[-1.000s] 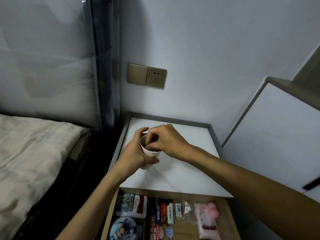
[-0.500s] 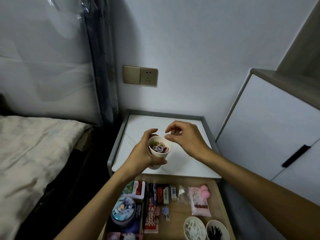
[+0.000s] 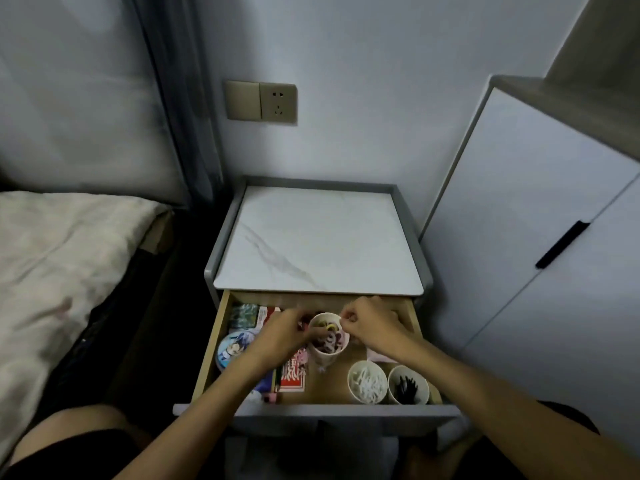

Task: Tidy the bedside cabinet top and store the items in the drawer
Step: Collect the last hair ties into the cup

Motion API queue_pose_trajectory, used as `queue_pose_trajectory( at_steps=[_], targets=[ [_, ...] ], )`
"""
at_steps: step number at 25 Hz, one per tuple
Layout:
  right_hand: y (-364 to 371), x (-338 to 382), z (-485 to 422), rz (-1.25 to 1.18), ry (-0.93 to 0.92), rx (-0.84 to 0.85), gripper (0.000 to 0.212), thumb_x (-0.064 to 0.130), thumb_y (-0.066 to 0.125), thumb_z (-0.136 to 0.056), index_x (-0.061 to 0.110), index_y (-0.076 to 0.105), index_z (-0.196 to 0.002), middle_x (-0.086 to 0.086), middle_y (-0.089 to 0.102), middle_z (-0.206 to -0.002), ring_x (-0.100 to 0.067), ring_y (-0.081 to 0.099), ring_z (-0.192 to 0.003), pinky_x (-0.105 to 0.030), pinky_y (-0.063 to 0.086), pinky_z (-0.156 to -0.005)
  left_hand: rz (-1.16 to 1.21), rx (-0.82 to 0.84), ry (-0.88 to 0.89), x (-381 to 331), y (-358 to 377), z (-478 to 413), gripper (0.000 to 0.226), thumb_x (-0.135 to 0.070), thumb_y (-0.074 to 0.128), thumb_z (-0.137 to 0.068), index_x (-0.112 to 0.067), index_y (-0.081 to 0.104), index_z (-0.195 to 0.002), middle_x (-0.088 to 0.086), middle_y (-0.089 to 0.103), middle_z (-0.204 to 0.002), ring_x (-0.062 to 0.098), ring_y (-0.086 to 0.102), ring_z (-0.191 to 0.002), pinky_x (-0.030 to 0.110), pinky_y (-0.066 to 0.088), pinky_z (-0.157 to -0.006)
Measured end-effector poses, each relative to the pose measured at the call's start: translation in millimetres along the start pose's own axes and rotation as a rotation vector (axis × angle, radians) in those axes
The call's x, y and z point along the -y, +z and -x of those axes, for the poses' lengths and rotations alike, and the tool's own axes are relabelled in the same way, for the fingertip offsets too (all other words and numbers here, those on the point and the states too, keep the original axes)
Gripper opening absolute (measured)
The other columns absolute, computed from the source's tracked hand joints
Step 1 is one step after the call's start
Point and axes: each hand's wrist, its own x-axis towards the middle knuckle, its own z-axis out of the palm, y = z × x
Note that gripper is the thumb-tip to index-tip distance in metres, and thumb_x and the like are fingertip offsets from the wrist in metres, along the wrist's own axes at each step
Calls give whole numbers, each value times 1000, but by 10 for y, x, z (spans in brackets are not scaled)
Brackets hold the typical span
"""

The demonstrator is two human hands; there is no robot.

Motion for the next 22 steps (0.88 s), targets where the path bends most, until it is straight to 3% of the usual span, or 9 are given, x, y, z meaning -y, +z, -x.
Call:
queue_pose_trajectory(
  at_steps=[2,4,6,11,14,18,22],
  targets=[
    [223,-77,97,-5,-7,33,17,17,60,-89,11,75,-85,0,71,-75,-13,64,-67,-28,50,-56,-314,-5,-40,46,153,2,15,-29,58,-94,-22,69,-102,-1,72,-97,17,68,-90,35,57,-78],
    [427,-132,172,-62,-30,89,16,16,61,-91,10,75,-88,-3,72,-77,-11,64,-63,-28,51,-55,-454,22,-81,83,295,21,16,-21,55,-95,-17,69,-100,6,71,-97,23,68,-88,40,58,-77],
    [551,-186,214,-59,-76,135,14,19,62,-93,12,74,-94,-2,72,-82,1,58,-58,-12,42,-51,-410,65,-114,126,377,51,14,-16,58,-94,-14,71,-100,8,71,-96,22,70,-84,37,60,-74],
    [471,-377,317,-219,-38,181,15,27,65,-92,23,69,-107,19,64,-74,5,62,-68,-15,49,-64,-350,146,-144,207,526,63,15,-11,59,-94,-5,73,-98,12,74,-89,20,72,-71,25,58,-57],
    [373,-469,396,-224,-17,271,14,38,66,-89,28,60,-97,13,62,-73,4,59,-66,-17,47,-62,-369,144,-128,214,613,40,18,-14,58,-95,-5,73,-98,13,74,-93,22,72,-78,32,61,-69],
    [309,-471,534,-174,-90,534,36,56,73,-74,36,60,-101,15,64,-78,5,57,-66,-19,42,-58,-378,144,-136,238,626,16,21,-23,57,-96,-8,71,-97,10,74,-92,19,72,-75,32,61,-69],
    [355,-440,583,26,-213,502,36,46,78,-73,35,54,-98,14,56,-69,-1,50,-62,-25,39,-56,-396,90,-157,264,495,20,22,-28,56,-94,-12,69,-97,9,72,-91,21,69,-75,38,59,-73]
  ],
)
